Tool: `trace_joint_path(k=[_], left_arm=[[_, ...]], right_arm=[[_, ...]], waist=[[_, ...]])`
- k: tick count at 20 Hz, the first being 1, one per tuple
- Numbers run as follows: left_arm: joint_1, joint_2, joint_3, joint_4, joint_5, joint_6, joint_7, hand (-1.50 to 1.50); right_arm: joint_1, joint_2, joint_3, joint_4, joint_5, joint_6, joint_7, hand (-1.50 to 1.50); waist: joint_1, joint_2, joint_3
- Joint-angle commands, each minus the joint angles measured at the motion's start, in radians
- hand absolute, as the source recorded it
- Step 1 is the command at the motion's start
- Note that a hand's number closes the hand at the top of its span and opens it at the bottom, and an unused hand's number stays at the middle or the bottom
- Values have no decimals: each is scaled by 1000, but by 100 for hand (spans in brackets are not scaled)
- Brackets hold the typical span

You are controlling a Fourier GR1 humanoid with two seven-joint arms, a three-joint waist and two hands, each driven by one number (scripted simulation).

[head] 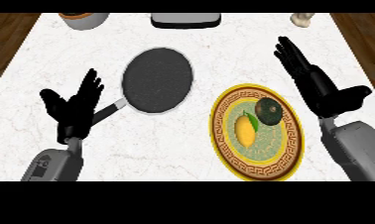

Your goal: Pick the squash from the plate and place it in the pan

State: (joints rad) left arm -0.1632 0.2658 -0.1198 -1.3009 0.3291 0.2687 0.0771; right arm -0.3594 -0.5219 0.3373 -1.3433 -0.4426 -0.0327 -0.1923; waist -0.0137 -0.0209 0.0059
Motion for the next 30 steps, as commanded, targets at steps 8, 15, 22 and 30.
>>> trace_joint_path(k=[8, 15, 22, 30], left_arm=[[31, 206, 15, 74, -138, 15, 59, 0], [96, 278, 21, -20, -163, -21, 83, 0], [63, 236, 17, -9, -209, 12, 128, 0], [61, 274, 44, 26, -187, -41, 126, 0]], right_arm=[[-134, -231, -55, -105, 202, 130, -133, 150], [123, 13, -201, 194, -52, 316, -552, -150], [98, -192, -201, 93, 138, 363, -542, -150], [12, -400, -81, -120, 441, 244, -228, -150]], waist=[[-30, -26, -25], [31, 24, -3], [11, 18, -6], [8, 14, -11]])
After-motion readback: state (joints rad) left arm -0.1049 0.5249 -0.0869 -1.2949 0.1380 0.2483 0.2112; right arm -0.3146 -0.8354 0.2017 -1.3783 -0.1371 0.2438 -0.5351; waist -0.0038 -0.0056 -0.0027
